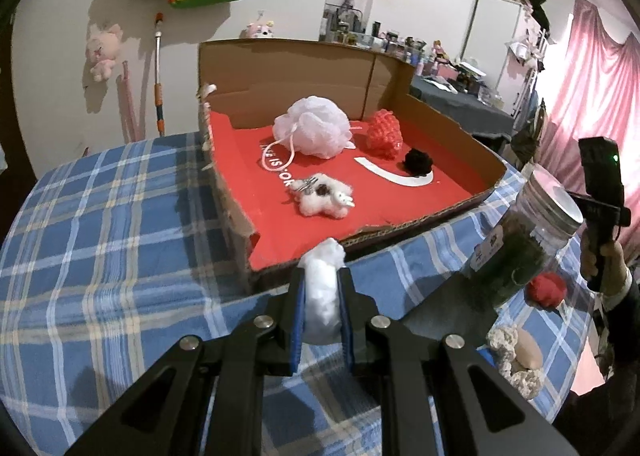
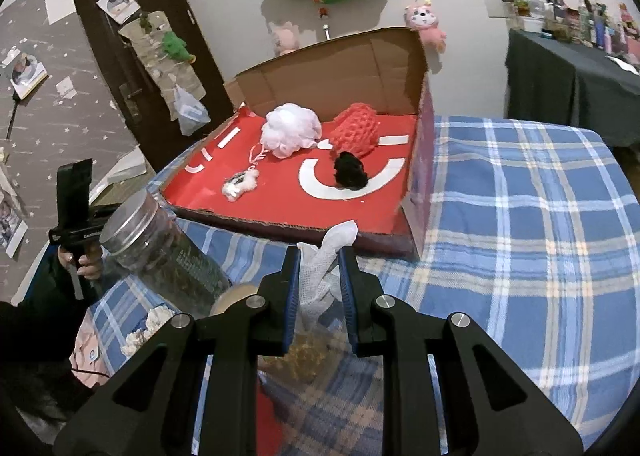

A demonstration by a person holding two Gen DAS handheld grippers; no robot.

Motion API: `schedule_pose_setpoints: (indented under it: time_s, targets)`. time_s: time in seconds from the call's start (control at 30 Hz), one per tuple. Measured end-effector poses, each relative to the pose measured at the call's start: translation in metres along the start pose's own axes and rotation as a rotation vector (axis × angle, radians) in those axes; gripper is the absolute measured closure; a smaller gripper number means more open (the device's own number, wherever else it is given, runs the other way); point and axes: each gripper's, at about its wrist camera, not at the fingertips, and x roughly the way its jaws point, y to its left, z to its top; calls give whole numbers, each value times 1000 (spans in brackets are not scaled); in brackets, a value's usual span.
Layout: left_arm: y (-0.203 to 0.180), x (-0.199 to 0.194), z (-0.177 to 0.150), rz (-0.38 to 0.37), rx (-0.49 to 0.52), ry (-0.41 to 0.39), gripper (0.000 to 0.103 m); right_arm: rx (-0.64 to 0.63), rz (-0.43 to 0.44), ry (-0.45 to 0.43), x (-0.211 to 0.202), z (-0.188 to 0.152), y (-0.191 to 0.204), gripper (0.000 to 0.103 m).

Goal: Organize soft objects
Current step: 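Carry the sock and tissue up and over into the box, then open both tools to release the sock and tissue inside the box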

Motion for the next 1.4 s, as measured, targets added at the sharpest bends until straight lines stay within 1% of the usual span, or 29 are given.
schedule_pose_setpoints:
  time_s: [0.27, 0.47, 0.63, 0.87, 0.97, 1.13, 1.23, 1.3, 1.4]
  targets:
    - [-7, 7, 21, -30, 51, 14, 87, -45, 30, 35, 15, 16, 8, 84]
    - [-25, 17, 46, -66, 97, 33, 87, -75, 37, 56, 26, 36, 15, 84]
    - [-50, 38, 72, -75, 153, 87, 87, -99, 31, 92, 43, 58, 23, 84]
    - [-80, 77, 103, -55, 212, 182, 87, -147, 32, 191, 85, 91, 36, 84]
    - [-84, 94, 112, -50, 211, 212, 87, -143, 31, 236, 109, 107, 37, 84]
    - [-80, 120, 122, -25, 198, 254, 86, -107, 24, 321, 147, 122, 30, 84]
    - [-72, 135, 127, -12, 173, 277, 86, -86, 14, 347, 161, 127, 25, 84]
    - [-67, 143, 129, -10, 157, 293, 86, -72, 22, 364, 168, 130, 23, 84]
    - [-60, 150, 133, -8, 126, 305, 85, -73, 5, 382, 178, 134, 25, 84]
